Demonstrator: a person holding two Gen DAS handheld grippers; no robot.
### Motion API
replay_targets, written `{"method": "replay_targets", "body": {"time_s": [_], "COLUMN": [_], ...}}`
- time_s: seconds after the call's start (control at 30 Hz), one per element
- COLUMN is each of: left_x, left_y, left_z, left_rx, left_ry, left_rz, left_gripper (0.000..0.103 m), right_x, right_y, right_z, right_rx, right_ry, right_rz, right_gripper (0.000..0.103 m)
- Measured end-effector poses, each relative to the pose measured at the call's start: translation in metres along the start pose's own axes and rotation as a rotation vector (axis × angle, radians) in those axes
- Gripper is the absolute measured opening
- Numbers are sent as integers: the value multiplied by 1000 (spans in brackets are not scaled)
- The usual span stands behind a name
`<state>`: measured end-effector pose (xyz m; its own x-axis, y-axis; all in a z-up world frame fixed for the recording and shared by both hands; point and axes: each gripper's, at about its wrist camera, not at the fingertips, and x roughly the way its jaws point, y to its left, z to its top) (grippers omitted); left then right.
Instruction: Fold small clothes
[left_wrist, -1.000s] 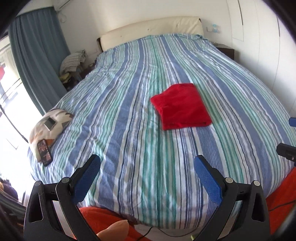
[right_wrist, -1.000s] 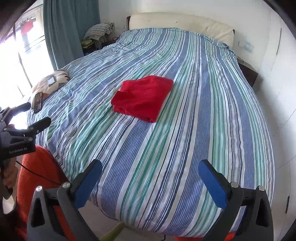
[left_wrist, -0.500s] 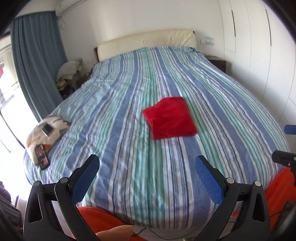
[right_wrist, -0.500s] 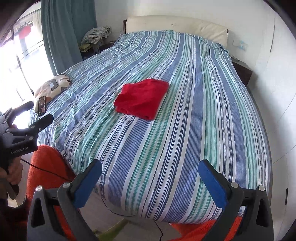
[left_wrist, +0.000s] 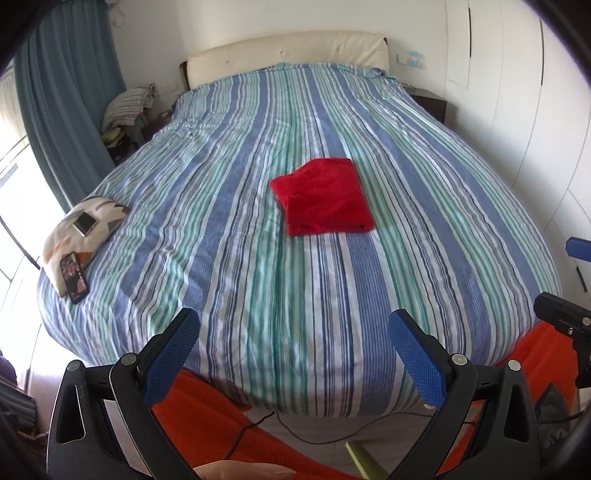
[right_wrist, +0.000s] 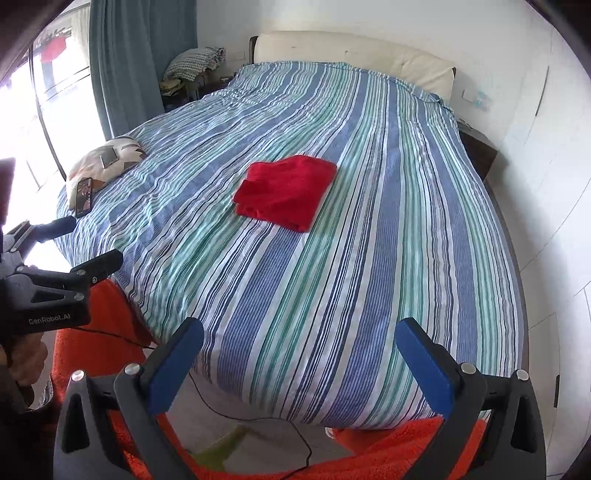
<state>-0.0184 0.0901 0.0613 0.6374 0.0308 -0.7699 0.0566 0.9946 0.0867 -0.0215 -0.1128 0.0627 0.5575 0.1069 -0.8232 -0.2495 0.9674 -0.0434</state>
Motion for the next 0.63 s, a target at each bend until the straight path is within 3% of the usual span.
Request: {"method": "replay_targets", "body": {"time_s": [0.63], "left_x": [-3], "left_y": [3], "left_z": [-3], "left_rx": [-24], "left_ry": [-9], "left_rz": [-10], "left_gripper": [102], "right_x": [14], "right_y": [0], "right_z": [-6], "right_rx": [12], "right_ry": [18], "right_rz": [-3], "right_gripper": [103]}}
